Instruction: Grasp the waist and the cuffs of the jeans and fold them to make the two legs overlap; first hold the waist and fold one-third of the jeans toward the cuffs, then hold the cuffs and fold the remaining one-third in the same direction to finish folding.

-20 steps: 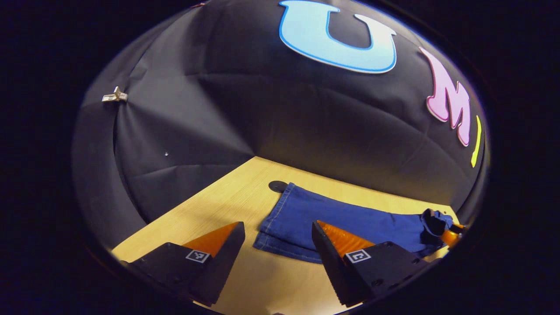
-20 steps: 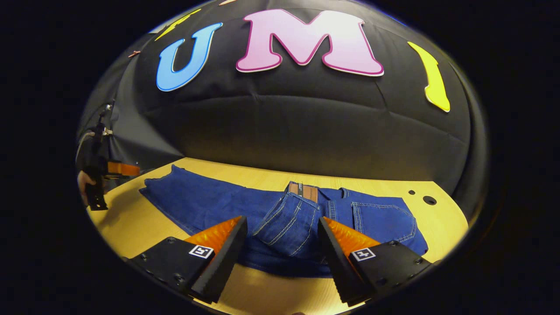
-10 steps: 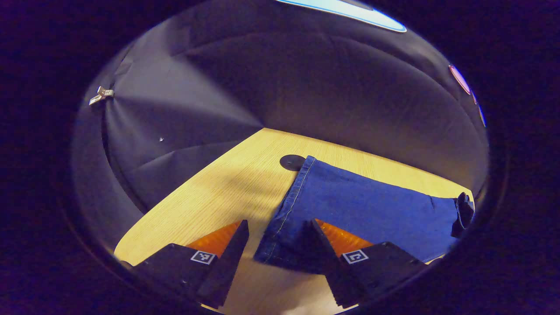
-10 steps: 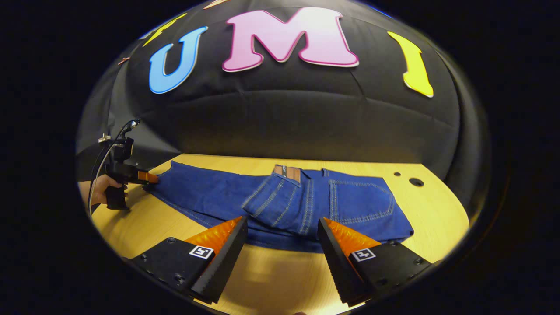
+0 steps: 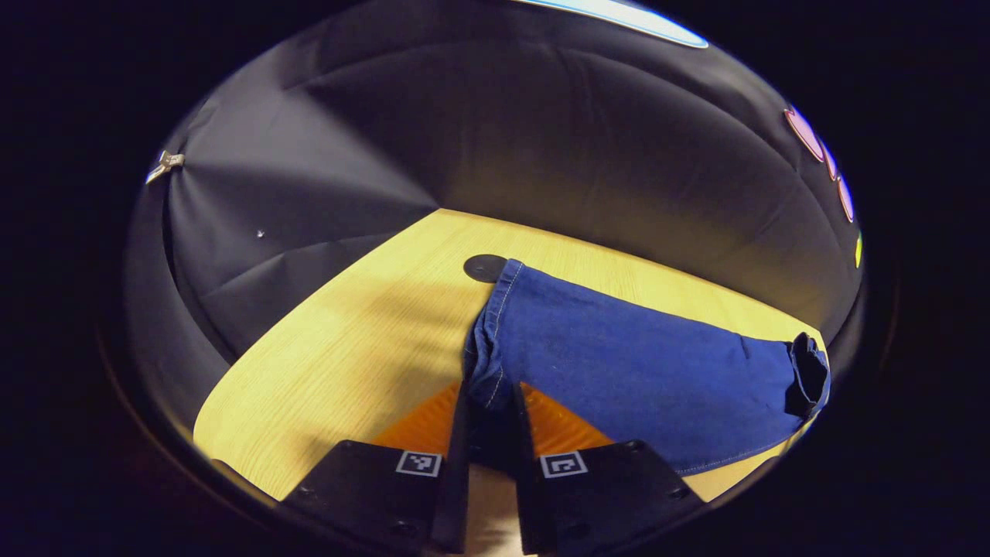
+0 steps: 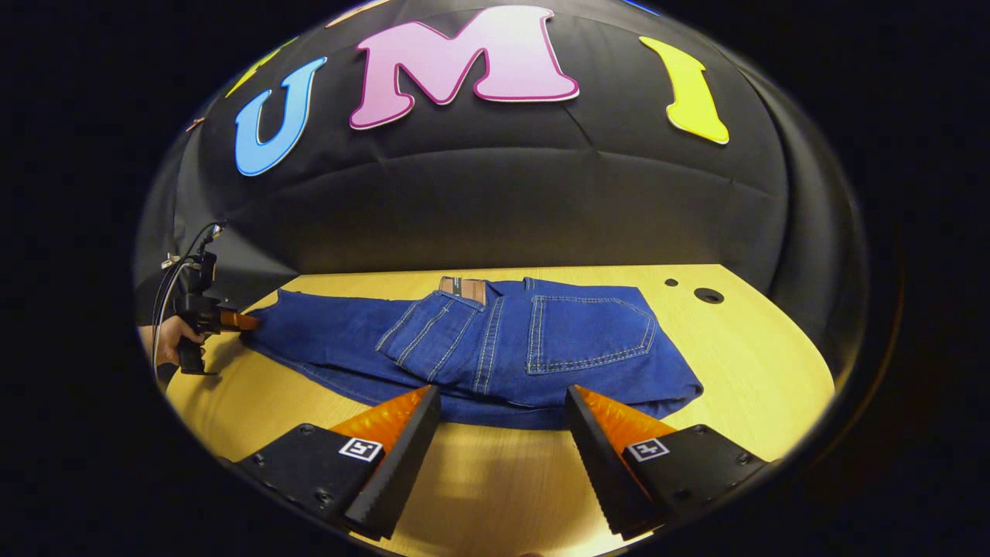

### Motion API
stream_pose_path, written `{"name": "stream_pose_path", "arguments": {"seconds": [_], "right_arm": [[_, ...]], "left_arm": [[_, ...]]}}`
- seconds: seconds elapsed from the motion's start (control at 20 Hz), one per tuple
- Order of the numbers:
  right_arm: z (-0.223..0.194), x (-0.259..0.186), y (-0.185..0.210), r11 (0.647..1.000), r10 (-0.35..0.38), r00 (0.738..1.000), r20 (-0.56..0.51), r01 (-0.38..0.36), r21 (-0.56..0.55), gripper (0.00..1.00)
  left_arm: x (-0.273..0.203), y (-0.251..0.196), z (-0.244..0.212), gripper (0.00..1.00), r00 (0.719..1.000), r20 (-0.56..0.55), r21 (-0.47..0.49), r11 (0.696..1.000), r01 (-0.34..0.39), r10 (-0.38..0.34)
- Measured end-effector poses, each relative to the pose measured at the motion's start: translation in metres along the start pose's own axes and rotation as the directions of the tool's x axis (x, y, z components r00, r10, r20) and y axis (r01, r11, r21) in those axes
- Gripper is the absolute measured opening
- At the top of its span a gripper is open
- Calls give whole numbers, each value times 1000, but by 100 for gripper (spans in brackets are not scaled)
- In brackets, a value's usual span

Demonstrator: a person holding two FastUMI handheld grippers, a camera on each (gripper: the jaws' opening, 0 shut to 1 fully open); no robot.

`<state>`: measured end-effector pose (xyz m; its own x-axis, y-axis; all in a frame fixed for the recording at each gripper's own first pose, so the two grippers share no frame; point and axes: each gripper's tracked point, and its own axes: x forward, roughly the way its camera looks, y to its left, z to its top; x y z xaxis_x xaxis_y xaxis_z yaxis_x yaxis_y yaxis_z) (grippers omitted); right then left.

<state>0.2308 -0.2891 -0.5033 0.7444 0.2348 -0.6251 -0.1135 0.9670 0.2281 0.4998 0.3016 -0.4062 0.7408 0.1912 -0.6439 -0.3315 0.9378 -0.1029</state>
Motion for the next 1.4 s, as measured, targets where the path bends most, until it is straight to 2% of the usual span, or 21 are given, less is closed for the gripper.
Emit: {"name": "stream_pose_path", "arguments": {"seconds": [0.15, 0.3, 0.4, 0.45, 0.5, 0.55, 0.65, 0.8, 0.9, 1.0, 1.25, 1.4], "right_arm": [[3, 0, 0, 1000, 6, 1000, 4, -6, 0, 98], [8, -2, -4, 1000, 11, 1000, 23, -10, -13, 98], [12, -5, -11, 1000, 10, 999, 31, -9, -26, 98], [15, -6, -15, 999, 7, 999, 35, -6, -37, 98], [17, -10, -22, 999, 1, 999, 39, 1, -50, 98], [19, -12, -29, 998, -6, 999, 42, 8, -64, 98], [23, -15, -41, 996, -21, 999, 49, 26, -89, 98], [30, -22, -61, 994, -46, 997, 60, 52, -96, 98], [35, -28, -78, 993, -73, 995, 69, 79, -88, 98], [39, -35, -99, 990, -108, 991, 79, 115, -84, 99], [42, -61, -157, 975, -198, 976, 89, 206, -88, 99], [39, -80, -182, 971, -237, 968, 75, 240, -25, 99]], "left_arm": [[1, -6, -1, 11, 999, -1, -68, 997, 47, -47], [-4, -12, 4, 8, 993, 5, -229, 966, 119, -121], [-9, -13, 22, 8, 988, 79, -277, 949, 151, -135], [-16, -13, 28, 7, 981, 124, -283, 943, 177, -148], [-22, -16, 38, 10, 974, 160, -280, 939, 201, -161], [-31, -22, 43, 7, 969, 181, -267, 940, 215, -170], [-59, -30, 56, 7, 957, 221, -223, 945, 238, -189], [-107, -53, 83, 7, 928, 272, -158, 939, 305, -255], [-131, -104, 91, 6, 908, 284, -96, 933, 346, -307], [-142, -174, 92, 7, 895, 266, -35, 924, 380, -358], [-166, -345, 74, 7, 833, 213, 94, 859, 503, -511], [-169, -430, 43, 7, 801, 143, 134, 813, 566, -581]]}}
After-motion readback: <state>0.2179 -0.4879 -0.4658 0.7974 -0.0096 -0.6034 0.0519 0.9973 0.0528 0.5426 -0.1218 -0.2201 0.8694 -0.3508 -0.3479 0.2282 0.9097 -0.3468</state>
